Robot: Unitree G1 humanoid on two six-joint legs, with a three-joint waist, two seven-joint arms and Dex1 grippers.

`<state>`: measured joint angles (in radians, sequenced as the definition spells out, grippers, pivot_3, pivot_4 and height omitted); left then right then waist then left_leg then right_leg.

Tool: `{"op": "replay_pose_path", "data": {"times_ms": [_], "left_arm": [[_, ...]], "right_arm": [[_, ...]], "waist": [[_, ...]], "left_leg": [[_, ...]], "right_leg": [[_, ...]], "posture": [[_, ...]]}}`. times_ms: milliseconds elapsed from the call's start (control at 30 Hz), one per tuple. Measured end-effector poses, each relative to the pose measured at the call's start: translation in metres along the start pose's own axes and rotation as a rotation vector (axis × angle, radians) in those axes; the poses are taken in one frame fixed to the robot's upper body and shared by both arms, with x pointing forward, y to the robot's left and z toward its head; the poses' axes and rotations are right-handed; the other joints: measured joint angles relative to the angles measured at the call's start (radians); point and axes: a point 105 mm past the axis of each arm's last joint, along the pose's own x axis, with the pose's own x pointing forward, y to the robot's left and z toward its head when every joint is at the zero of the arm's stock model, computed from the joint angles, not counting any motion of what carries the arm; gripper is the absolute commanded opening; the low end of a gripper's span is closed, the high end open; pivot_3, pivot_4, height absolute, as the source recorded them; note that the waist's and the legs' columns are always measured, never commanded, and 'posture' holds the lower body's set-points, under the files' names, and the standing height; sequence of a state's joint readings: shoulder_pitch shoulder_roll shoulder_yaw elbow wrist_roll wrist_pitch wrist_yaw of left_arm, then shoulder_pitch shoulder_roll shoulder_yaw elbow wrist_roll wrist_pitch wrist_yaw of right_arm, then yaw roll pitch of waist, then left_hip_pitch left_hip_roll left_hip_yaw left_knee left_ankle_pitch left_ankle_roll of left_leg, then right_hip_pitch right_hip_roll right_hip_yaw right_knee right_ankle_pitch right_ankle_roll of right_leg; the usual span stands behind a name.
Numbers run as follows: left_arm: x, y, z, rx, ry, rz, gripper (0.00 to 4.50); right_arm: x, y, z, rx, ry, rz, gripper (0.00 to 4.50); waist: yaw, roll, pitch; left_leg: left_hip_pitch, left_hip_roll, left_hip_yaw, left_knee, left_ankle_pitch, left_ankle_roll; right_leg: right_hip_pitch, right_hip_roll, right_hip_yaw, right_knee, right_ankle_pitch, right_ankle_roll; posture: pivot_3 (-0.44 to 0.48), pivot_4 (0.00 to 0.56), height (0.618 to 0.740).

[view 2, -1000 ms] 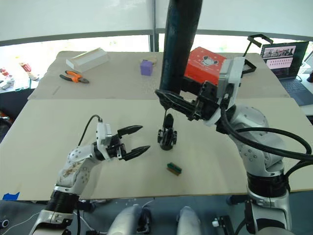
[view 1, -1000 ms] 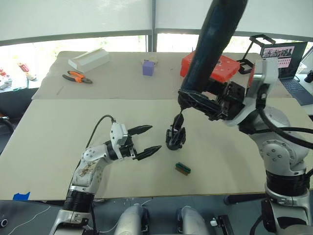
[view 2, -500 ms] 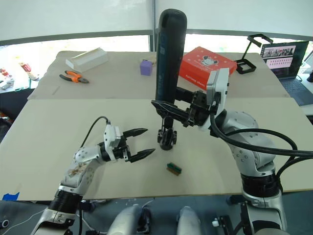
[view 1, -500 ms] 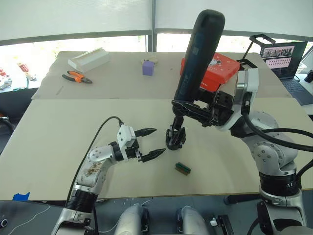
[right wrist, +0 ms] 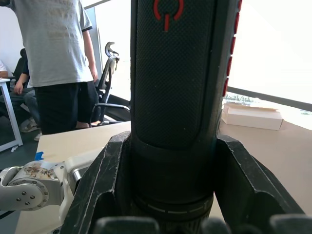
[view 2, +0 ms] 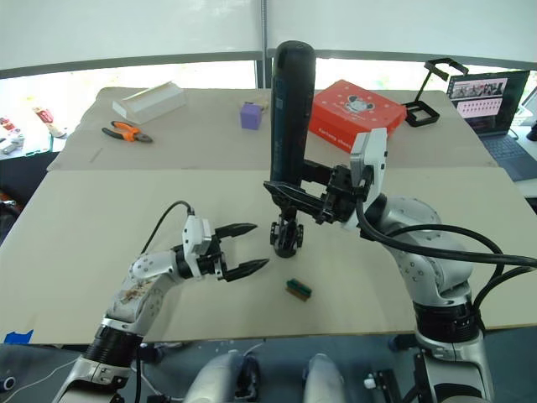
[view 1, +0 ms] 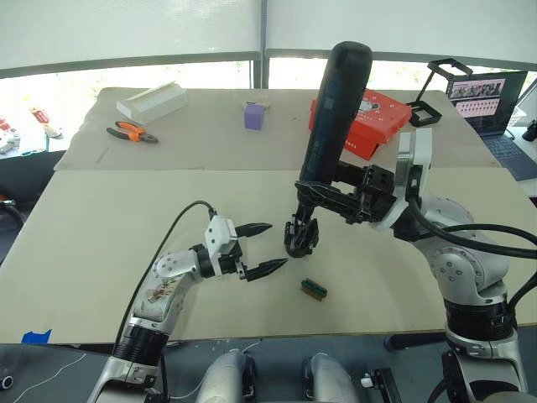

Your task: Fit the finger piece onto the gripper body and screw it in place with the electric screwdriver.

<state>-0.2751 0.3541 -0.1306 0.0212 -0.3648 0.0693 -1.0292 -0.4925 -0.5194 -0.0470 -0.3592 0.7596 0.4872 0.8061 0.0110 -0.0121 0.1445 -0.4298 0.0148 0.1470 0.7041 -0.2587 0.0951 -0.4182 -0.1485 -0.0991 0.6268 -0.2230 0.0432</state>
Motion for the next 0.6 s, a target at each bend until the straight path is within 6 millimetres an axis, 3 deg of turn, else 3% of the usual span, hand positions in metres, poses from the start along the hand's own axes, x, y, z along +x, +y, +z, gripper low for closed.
{"op": "replay_pose_path", "data": {"times_ms": [600], "left_arm": [[0.0003, -0.0011, -0.0013, -0.001, 0.012, -0.005, 4.50]], "right_arm": [[0.0023, 0.0007, -0.0010, 0.007, -0.014, -0.003, 1.91]], "waist": [[0.000, 0.000, 0.000]], "left_leg": [[0.000, 0.000, 0.000, 0.000, 0.000, 0.000]], "right_leg": [[0.000, 0.000, 0.000, 0.000, 0.000, 0.000]], "posture": [[0.000, 0.150, 0.740]]}}
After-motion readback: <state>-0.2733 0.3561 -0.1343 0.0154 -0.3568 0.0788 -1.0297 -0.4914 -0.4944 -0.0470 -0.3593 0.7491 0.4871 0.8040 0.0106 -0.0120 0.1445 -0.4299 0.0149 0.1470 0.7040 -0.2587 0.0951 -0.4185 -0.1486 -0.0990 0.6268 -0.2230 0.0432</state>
